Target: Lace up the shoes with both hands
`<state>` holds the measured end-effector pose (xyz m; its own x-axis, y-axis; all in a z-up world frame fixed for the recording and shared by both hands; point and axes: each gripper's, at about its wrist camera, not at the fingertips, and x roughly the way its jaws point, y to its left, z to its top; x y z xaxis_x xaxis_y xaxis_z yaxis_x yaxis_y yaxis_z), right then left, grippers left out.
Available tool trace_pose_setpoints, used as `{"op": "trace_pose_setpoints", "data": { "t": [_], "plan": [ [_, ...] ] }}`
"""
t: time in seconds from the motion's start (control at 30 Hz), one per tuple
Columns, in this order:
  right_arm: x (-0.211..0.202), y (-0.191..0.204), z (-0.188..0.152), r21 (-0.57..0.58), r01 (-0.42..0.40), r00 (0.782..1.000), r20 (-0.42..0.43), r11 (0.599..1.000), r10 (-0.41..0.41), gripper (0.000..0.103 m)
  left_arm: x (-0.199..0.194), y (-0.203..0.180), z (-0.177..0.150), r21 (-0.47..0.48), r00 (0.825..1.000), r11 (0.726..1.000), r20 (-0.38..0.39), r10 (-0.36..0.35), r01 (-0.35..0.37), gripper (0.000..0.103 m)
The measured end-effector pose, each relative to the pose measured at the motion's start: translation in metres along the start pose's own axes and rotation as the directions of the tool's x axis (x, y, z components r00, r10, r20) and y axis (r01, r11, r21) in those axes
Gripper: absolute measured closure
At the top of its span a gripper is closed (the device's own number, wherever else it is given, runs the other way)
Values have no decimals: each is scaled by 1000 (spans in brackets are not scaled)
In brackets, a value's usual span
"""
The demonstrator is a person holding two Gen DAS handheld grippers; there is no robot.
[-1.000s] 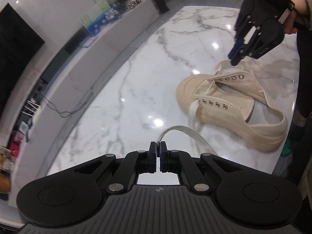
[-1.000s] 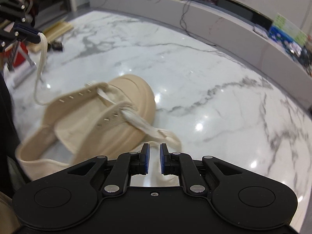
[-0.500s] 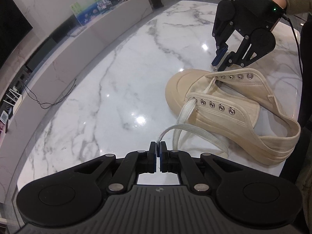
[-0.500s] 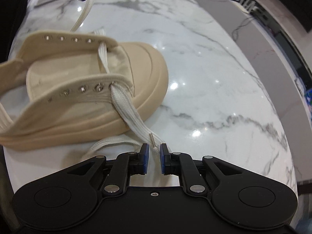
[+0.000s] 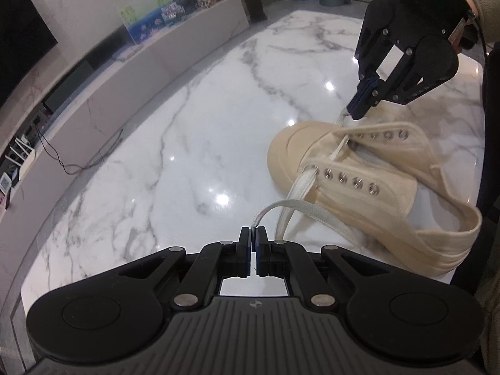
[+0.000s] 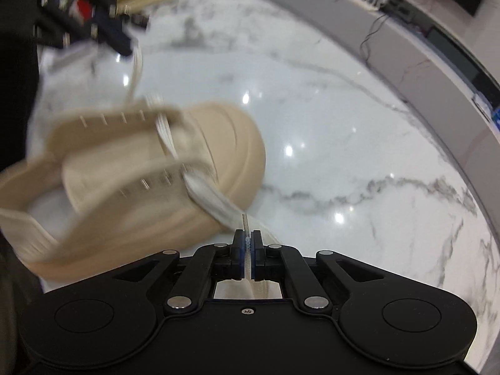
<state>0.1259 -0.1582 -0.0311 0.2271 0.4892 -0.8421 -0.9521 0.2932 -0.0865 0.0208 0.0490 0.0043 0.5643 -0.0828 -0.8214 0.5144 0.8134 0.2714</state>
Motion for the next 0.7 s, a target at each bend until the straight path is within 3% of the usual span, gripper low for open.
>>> {"op": "trace_pose_setpoints", "data": {
  "t": [0.17,0.33,0.53,0.7],
  "plan": [
    [-40,17,22,3,82,994,75,997,-82,101,-26,-8,16,45,997,998,63,44,-47,101],
    [-94,22,52,50,133,966,216,990,-140,101,-58,-16,35,98,985,987,129,111,-124,101],
    [-163,28,83,124,117,914,375,985,-156,101,-100,-30,60,181,959,955,206,197,-235,101],
    [-199,40,102,120,128,880,444,985,-168,101,-128,-41,80,229,931,922,265,250,-313,101]
  ]
}}
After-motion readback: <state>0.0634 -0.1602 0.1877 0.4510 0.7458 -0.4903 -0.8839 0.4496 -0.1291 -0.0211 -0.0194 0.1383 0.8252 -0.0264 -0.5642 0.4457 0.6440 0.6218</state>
